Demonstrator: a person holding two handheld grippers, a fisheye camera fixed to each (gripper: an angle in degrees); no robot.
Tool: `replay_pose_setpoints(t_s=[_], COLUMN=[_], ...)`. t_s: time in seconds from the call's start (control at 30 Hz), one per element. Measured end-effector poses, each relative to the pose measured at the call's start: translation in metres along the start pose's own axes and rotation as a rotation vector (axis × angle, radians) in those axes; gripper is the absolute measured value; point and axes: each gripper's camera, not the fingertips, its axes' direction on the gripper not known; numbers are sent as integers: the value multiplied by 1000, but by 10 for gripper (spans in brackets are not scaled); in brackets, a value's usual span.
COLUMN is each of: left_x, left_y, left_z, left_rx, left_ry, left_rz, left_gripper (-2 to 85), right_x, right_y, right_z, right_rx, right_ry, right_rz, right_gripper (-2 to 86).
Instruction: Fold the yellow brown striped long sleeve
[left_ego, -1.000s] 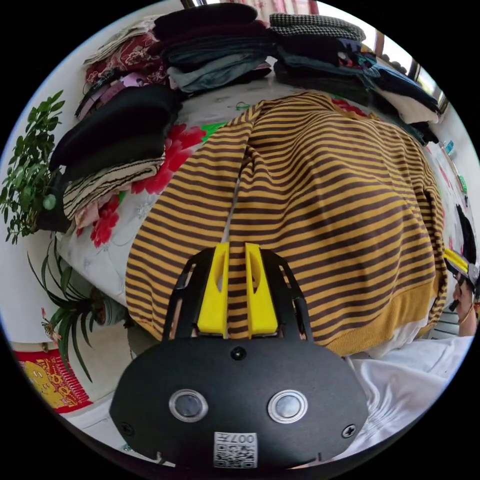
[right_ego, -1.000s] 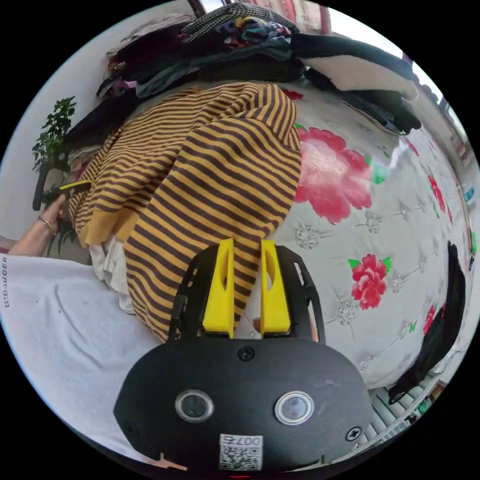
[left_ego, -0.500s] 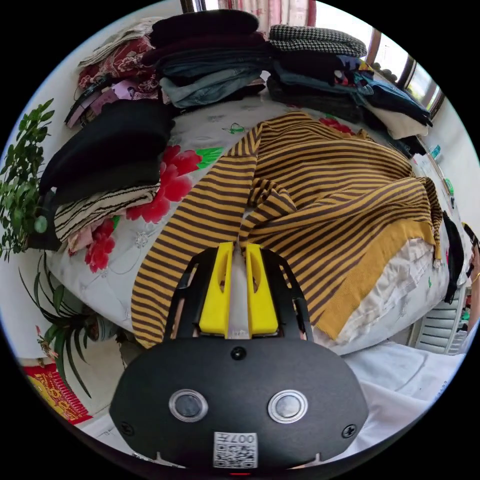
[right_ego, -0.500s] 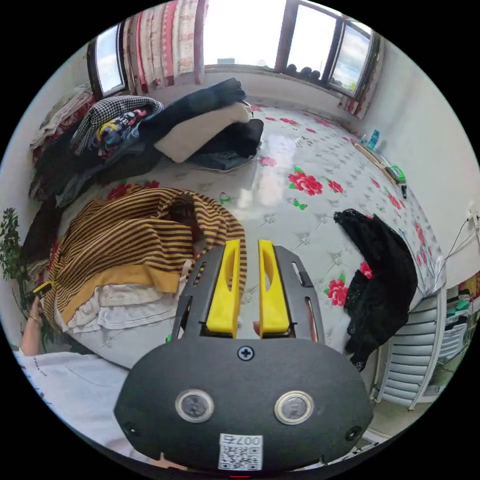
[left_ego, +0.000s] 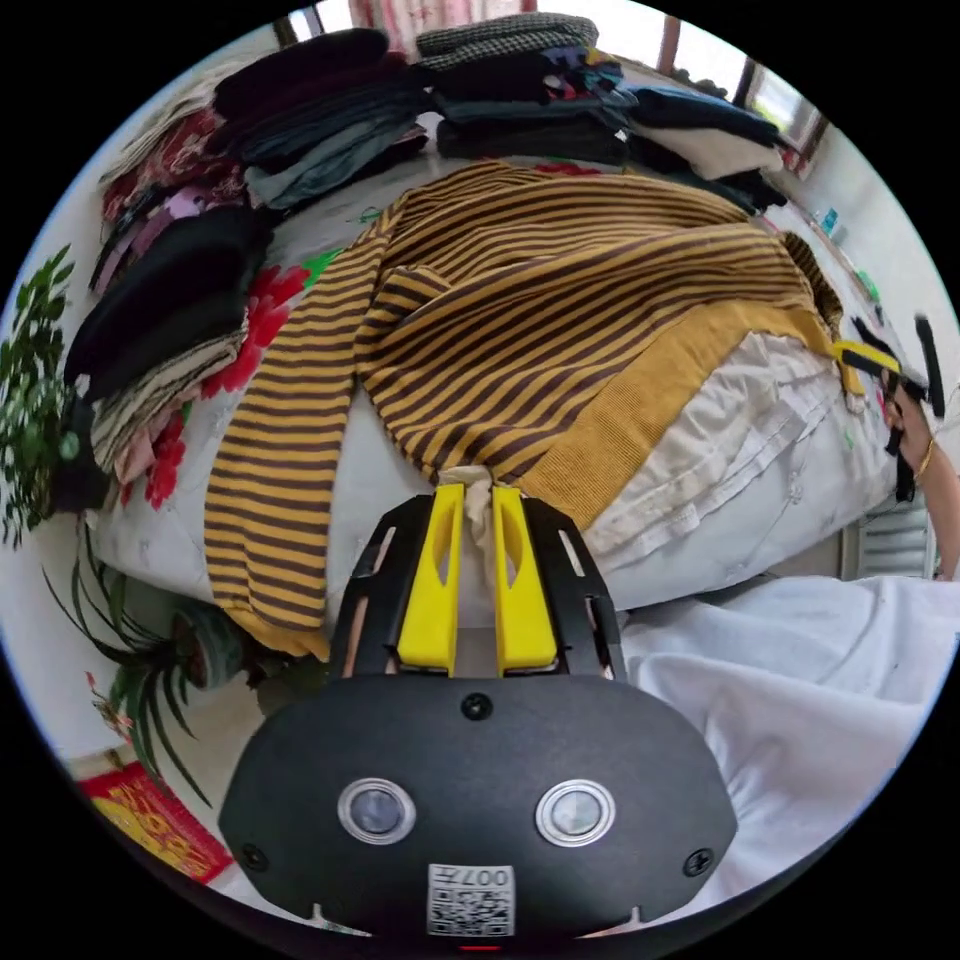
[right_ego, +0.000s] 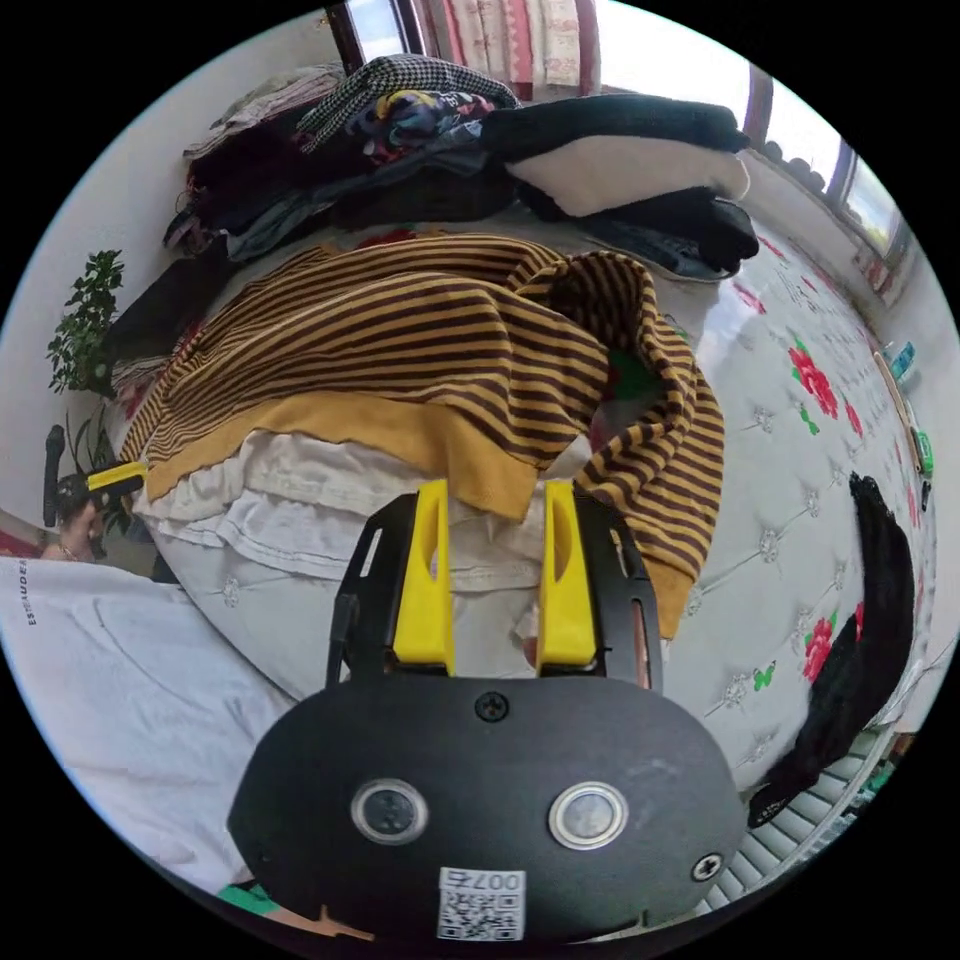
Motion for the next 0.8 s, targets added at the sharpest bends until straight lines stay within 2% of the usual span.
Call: replay_pose_setpoints(t_s=[0.07,0.1,0.17,0.2,0.33,0.4,0.5,0.57,0.7,0.8], left_x=[4,-1,-20,-36,-78,-83,-83,-83,-99,-114], left_y=[-12,-20,-27,-25,15,36,67,74,56,33], left_z=[-1,-3,-10,-23,-108,-118,-92,-75,-98,-109], left_rx=[5,-11,-40,-30,81,7,-129,-195,-47,12], left_ry=[-34,-7,64,98,191,225,278,264,234,174], left_rz=[54,60,14,-19,-16,37,21,-43,-231,-320], left_gripper=[7,0,-5,-7,-7,-5,11,36,50,58], right_x=[0,-4,-6,-8,-16,-18,-21,-15,38,67], right_y=[-9,-9,-16,-18,35,69,120,136,134,113], right_z=[27,20,20,11,-90,-109,-93,-84,-97,-74], right_rx=[-116,-24,-97,-142,-27,-99,-241,-257,64,111], right_ry=[25,46,25,-18,-121,-175,-248,-218,-104,-43], right_rz=[17,14,1,-39,-186,-210,-152,-92,262,388], right_gripper=[66,52,35,29,30,40,68,78,90,95])
